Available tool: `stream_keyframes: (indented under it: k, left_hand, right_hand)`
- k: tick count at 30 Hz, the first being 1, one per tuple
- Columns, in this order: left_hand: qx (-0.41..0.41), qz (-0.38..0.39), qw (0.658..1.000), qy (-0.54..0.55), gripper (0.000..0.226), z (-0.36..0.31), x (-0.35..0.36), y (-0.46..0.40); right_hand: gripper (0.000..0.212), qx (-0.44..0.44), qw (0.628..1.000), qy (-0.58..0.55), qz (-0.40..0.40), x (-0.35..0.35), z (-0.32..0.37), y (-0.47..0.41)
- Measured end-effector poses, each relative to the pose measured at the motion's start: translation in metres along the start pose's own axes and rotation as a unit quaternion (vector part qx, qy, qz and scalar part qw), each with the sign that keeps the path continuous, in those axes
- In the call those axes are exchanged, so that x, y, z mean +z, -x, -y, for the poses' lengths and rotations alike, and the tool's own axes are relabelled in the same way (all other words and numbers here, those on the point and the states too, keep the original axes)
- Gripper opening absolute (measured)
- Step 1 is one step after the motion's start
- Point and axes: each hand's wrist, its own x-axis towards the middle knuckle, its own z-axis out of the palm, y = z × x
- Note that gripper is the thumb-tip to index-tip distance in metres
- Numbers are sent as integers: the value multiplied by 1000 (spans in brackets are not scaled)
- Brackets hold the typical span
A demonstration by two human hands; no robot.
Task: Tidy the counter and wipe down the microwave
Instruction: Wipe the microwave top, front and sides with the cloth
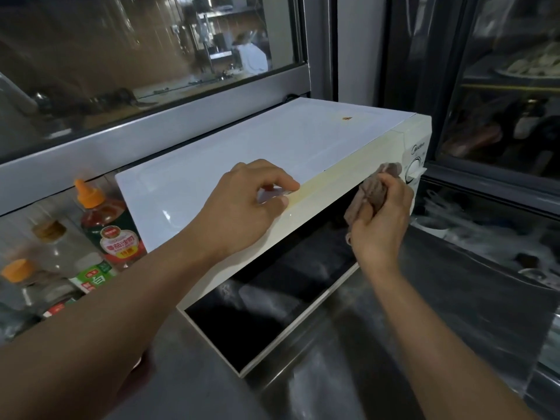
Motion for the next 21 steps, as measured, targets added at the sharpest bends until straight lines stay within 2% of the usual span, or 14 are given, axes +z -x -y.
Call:
stream_keyframes:
  k: [4, 8, 11, 16, 21]
  left_hand:
    - [-7, 0, 1000, 5, 22, -2, 0, 1]
    - [-14, 0, 1000, 14, 22, -3, -1, 1]
    - [-18, 0, 1000, 15, 22, -3, 0, 1]
    - [-24, 1, 1000, 8, 21, -6, -1, 2]
    - [-25, 0, 1000, -7, 22, -9, -2, 3]
  right_hand:
    - [55, -31, 999, -9, 11, 10, -20, 14]
    - [55, 79, 996, 9, 37, 14, -64, 56]
    - [55, 87, 991, 46, 92, 13, -88, 71]
    - [52, 108, 988, 54, 97, 10, -74, 76]
    - [47, 88, 989, -2, 123, 15, -40, 154]
